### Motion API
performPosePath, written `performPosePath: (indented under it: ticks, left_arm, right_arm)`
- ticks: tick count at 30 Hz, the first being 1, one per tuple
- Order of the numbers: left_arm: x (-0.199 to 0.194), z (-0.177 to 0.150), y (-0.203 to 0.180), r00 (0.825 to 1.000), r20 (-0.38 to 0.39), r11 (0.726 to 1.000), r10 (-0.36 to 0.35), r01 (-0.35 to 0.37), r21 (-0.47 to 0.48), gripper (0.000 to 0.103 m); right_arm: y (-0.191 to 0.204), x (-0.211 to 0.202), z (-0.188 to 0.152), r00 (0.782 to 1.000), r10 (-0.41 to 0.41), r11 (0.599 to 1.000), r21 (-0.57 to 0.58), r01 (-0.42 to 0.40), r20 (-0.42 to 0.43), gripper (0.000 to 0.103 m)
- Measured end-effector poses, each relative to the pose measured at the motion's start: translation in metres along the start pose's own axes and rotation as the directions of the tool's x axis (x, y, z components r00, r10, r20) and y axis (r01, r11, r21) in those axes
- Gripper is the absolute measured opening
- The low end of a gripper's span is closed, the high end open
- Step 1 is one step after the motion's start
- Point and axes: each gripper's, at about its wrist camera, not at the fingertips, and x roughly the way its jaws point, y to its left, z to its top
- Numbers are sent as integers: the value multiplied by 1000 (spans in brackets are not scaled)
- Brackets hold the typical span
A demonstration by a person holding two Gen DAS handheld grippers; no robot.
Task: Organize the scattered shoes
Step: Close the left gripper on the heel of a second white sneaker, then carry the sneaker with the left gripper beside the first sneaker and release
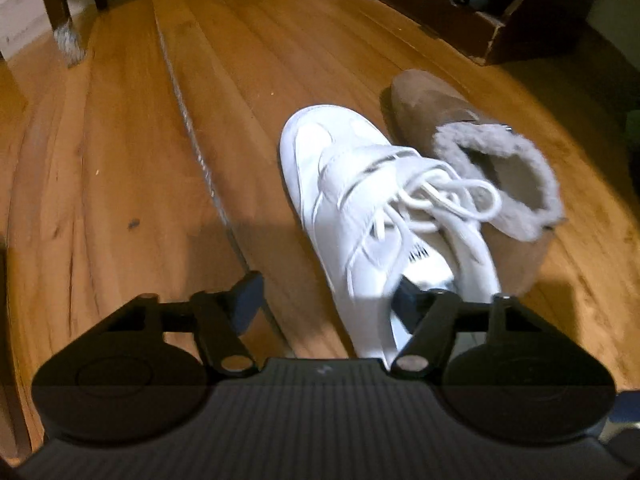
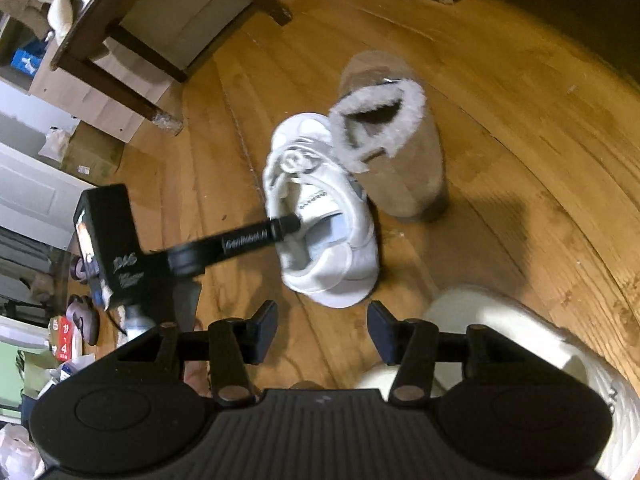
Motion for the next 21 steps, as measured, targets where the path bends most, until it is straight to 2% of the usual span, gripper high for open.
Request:
performPosePath:
  ticks: [3, 4, 5, 6, 7, 8, 11, 16, 21]
  left_arm:
    - [10, 2, -3, 997, 69, 1000, 29, -29, 2, 82]
    - [12, 3, -3, 997, 74, 999, 32, -32, -4, 66]
    - [13, 4, -3, 997, 79, 1000, 22, -21, -11, 32]
    - [12, 4, -6, 996, 85, 1000, 11, -10, -12, 30]
    - [9, 5, -11, 995, 93, 1000, 24, -24, 1, 20]
    - [7, 5, -15, 995, 94, 999, 37, -38, 4, 17]
    - [3, 7, -18, 996, 66, 997, 66, -64, -34, 17]
    - [-6, 9, 1, 997, 53, 991, 47, -40, -129, 16]
    - [-47, 6, 22, 994, 102, 984, 31, -12, -180, 16]
  right_arm:
    - [-13, 5, 0, 1000, -20, 1000, 4, 20, 2, 52]
    - [-16, 6, 0, 1000, -26, 1000, 7, 26, 2, 53]
    - [-19, 6, -1, 1000, -27, 1000, 15, 27, -1, 53]
    - [-23, 7, -3, 1000, -28, 999, 24, 28, -5, 53]
    - [-24, 7, -4, 1000, -29, 999, 29, 30, -6, 54]
    - [-26, 7, -5, 999, -36, 999, 32, 36, -8, 54]
    - [-29, 2, -8, 999, -51, 998, 30, 51, -4, 55]
    - [-26, -9, -9, 998, -61, 998, 20, 60, 16, 59]
    - [-16, -25, -13, 997, -63, 998, 2, 63, 38, 59]
